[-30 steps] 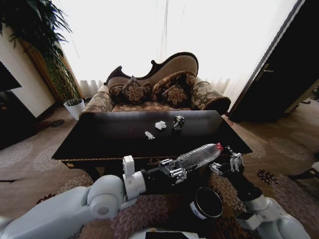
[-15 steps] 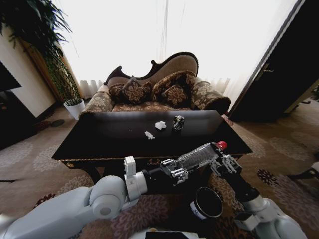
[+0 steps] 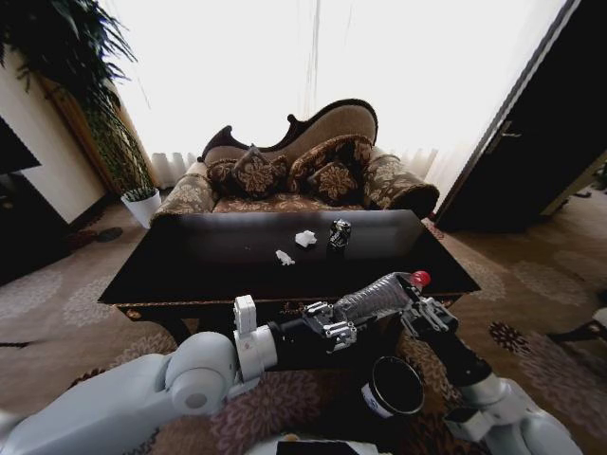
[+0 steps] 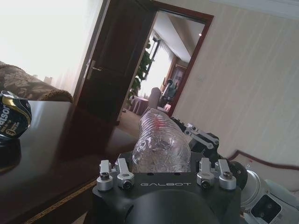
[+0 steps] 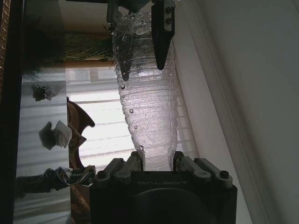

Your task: Move to the front of the table and place the trash on the table into the trash bin.

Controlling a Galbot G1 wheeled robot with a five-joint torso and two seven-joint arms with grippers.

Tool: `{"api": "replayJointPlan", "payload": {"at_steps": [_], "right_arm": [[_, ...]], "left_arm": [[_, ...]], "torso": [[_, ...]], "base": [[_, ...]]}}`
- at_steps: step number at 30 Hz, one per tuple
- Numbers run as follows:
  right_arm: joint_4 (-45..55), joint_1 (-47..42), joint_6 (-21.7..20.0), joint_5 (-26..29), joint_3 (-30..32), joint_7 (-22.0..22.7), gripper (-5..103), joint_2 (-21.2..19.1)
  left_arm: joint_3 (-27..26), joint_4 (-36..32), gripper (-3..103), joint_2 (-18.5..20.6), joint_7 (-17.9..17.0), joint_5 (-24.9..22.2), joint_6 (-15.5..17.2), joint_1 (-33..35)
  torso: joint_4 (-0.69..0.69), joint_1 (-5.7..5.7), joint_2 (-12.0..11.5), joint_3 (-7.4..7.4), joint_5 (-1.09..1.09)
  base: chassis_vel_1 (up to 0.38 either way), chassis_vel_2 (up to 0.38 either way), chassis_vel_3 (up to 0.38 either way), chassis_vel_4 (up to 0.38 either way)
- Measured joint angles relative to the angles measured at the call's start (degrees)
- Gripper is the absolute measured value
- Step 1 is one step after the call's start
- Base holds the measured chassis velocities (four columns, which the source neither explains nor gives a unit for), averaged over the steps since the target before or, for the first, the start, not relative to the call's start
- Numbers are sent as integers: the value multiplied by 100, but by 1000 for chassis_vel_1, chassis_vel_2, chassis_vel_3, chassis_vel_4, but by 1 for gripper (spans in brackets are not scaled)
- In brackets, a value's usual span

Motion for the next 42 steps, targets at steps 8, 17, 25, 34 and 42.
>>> {"api": "replayJointPlan", "payload": {"at_steps": [8,17,25,34,42], "right_arm": [[-172,32,-84,173,-142,20,27,47],[-451,-11,-154,412,-230,72,27,73],[-549,-13,-207,652,-226,76,27,70],[-694,-90,-466,1707,-220,112,27,60],[-741,-321,-719,2984,-123,143,27,11]], "left_arm": [[-608,-183,92,251,-31,25,-13,161],[-1490,-195,100,569,5,344,-189,669],[-2593,-205,100,734,110,386,-316,1150],[-4292,746,100,755,374,671,-609,1756],[-5421,2213,103,874,900,1075,-1253,2564]], "torso": [[1,0,0,0,0],[0,0,0,0,0],[0,0,0,0,0],[-1,0,0,0,-1],[1,0,0,0,-2]], "base": [[0,0,0,0],[0,0,0,0],[0,0,0,0],[0,0,0,0],[0,0,0,0]]}}
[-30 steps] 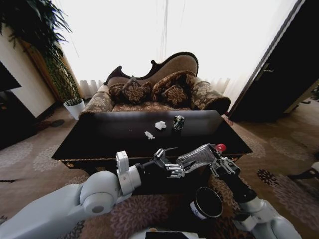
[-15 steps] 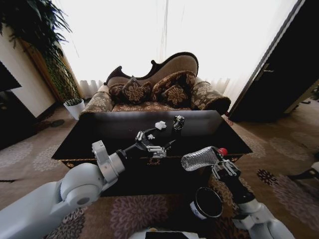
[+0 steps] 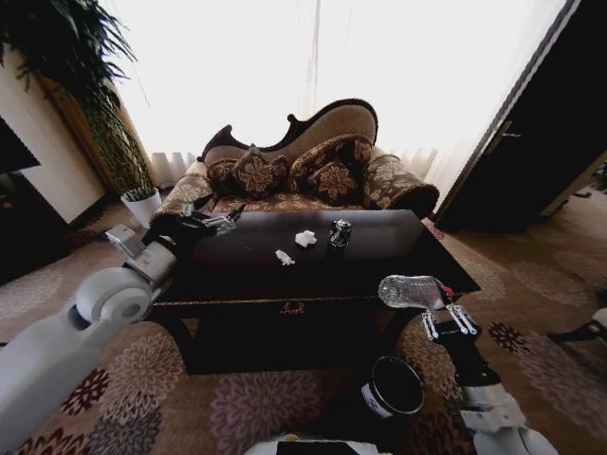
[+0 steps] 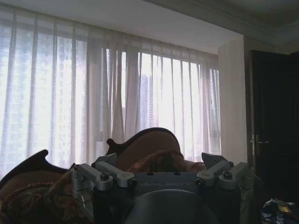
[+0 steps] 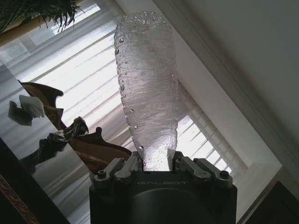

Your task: Move to the front of the table and place the trash on the table into the trash bin.

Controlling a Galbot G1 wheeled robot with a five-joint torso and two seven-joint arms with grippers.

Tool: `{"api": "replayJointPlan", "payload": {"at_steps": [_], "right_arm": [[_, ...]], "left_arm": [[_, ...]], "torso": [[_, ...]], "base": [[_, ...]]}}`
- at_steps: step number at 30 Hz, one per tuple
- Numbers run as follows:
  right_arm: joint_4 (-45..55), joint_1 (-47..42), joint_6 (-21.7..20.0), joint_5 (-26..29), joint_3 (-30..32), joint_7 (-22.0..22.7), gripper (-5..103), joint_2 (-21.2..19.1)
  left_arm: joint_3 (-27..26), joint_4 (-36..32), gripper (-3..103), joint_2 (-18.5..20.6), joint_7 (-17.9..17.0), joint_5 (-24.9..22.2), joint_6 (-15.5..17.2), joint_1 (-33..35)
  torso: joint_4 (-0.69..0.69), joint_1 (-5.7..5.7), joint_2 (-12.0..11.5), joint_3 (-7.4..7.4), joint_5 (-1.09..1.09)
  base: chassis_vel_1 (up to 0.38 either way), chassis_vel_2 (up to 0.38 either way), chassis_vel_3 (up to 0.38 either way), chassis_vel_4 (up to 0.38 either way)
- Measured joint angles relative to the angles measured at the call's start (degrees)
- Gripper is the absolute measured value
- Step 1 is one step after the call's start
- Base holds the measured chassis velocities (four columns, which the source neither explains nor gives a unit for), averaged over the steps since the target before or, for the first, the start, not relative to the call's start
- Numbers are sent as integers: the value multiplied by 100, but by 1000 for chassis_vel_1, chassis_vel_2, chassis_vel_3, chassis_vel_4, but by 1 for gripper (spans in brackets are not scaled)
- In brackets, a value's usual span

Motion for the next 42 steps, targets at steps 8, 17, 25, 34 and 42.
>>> {"api": "replayJointPlan", "payload": {"at_steps": [8,17,25,34,42], "right_arm": [[153,-347,-268,1068,57,-17,27,21],[-144,-579,-442,2276,175,-109,27,229],[-529,-357,-571,2599,58,-130,27,278],[-1249,42,-659,2731,-208,-154,27,278],[-2248,410,-341,2801,-498,-325,27,386]], "left_arm": [[-1084,646,96,-217,273,181,-657,887],[-1942,1043,98,-644,534,478,-1325,2111],[-1816,1080,100,-801,599,591,-1380,2185],[-1748,1009,100,-858,565,645,-1251,2209],[-1737,1002,100,-855,555,644,-1239,2195]], "torso": [[-1,0,0,0,4],[0,-1,1,-1,2],[-1,0,0,0,2],[-1,0,0,-1,2],[-1,0,0,-1,2]], "base": [[0,0,0,0],[0,0,0,0],[0,0,0,0],[0,0,0,0],[0,0,0,0]]}}
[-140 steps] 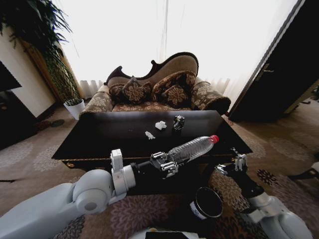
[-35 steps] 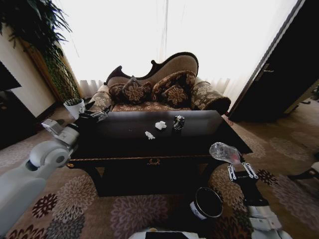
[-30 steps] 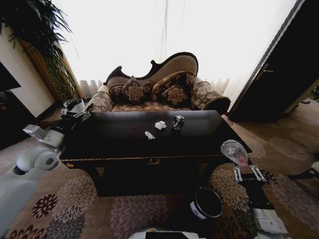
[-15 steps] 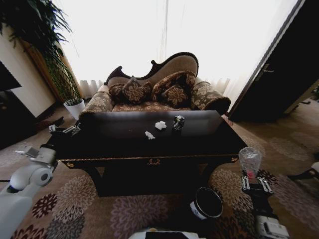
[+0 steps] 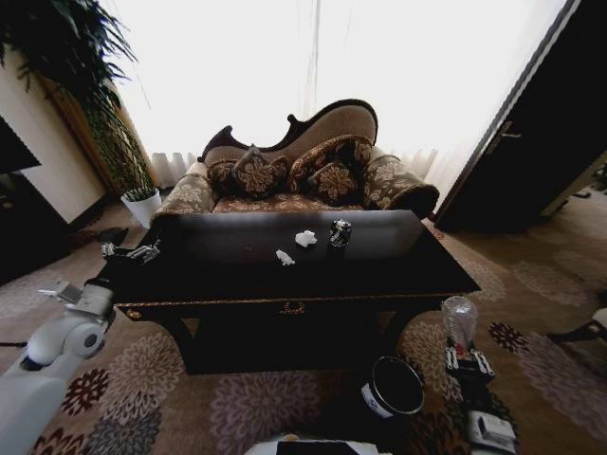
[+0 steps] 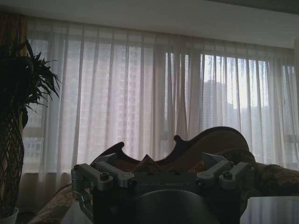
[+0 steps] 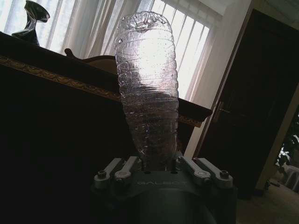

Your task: Move to the front of the table and place the trash on the table into the trash bin.

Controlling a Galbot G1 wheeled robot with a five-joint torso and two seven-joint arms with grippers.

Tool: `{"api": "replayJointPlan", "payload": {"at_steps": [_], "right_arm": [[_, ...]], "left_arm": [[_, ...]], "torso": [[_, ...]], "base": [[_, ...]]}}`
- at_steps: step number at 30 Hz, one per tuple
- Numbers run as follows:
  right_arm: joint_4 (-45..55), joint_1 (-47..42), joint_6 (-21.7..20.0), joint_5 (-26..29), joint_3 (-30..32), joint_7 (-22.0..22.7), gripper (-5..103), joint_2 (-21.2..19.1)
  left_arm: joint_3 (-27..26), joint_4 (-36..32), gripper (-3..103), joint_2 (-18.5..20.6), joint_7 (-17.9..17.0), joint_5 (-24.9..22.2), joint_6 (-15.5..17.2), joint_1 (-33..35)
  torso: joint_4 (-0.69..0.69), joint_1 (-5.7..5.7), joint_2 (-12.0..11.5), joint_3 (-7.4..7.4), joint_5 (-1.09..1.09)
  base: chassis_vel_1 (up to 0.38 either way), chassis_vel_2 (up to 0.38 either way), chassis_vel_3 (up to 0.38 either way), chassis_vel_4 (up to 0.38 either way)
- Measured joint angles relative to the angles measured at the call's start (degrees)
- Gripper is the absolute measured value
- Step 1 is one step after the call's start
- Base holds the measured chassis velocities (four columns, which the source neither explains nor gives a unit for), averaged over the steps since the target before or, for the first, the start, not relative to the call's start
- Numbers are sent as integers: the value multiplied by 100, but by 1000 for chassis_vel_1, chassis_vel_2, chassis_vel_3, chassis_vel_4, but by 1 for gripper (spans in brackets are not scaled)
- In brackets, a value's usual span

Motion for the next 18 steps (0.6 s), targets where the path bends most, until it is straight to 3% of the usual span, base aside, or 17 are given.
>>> {"api": "replayJointPlan", "payload": {"at_steps": [7,10,18], "right_arm": [[-1325,501,397,-27,-367,-229,27,234],[-2379,1033,730,-152,-479,-414,27,313],[-3775,2044,802,-38,-504,-546,27,281]], "left_arm": [[3,-4,100,4,-4,-5,4,-5],[6,-7,100,5,-6,-7,6,-7],[8,-10,100,7,-9,-10,9,-10]], "torso": [[0,0,0,0,0],[-1,0,0,1,1],[1,0,0,1,1]], "base": [[0,0,0,0],[0,0,0,0],[0,0,0,0]]}}
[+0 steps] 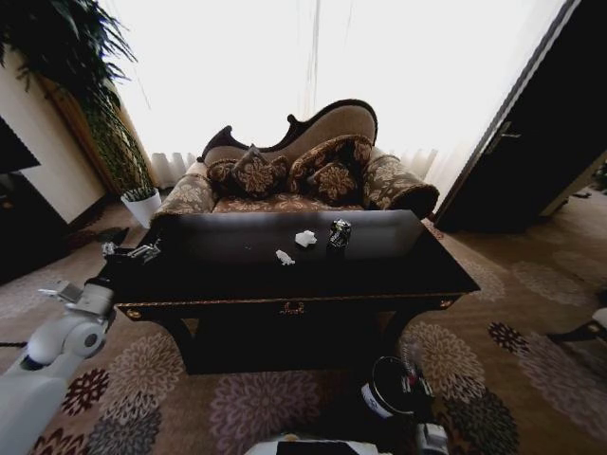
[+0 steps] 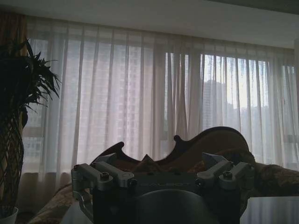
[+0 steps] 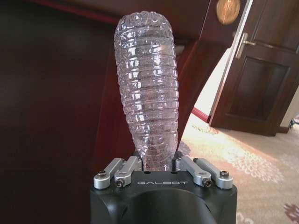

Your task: Move to the front of the table and place the trash on the table into the trash bin.

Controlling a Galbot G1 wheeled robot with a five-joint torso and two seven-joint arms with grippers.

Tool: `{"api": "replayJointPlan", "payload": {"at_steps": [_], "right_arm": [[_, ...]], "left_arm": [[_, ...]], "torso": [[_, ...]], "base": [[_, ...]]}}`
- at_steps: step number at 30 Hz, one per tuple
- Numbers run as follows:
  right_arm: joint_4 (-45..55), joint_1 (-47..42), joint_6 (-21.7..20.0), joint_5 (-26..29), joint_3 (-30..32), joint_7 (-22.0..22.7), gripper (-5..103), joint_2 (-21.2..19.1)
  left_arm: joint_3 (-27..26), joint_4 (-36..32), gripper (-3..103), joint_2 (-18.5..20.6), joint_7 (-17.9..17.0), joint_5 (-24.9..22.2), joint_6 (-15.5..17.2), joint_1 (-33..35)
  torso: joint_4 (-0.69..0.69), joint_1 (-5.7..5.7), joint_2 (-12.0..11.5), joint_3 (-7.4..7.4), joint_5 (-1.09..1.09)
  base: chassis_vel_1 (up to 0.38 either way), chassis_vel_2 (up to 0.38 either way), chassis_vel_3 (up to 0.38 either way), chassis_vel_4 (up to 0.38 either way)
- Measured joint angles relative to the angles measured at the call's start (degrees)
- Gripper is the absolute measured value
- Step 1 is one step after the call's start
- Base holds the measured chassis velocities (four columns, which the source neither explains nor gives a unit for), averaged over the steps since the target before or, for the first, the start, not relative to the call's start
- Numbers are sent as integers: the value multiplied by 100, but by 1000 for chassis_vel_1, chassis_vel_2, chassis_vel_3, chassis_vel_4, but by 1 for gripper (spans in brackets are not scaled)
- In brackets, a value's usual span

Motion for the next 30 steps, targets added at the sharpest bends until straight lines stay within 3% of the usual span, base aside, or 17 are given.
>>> {"api": "replayJointPlan", "payload": {"at_steps": [12,27,29,30], "right_arm": [[-2411,1435,347,-41,55,-29,26,-210],[-3420,1838,732,-87,311,-76,24,-280],[-3420,1789,743,-69,328,-86,34,-290],[-3420,1789,743,-69,328,-86,34,-290]], "left_arm": [[2,-1,100,2,-1,-2,3,-4],[3,-1,100,2,-1,-2,3,-4],[3,-1,100,2,-1,-2,3,-4],[3,-1,100,2,-1,-2,3,-4]], "torso": [[-1,0,0,0,0],[-1,1,0,0,0],[-1,0,0,0,0],[-1,0,0,0,0]], "base": [[0,0,0,0],[0,0,0,0],[0,0,0,0],[0,0,0,0]]}}
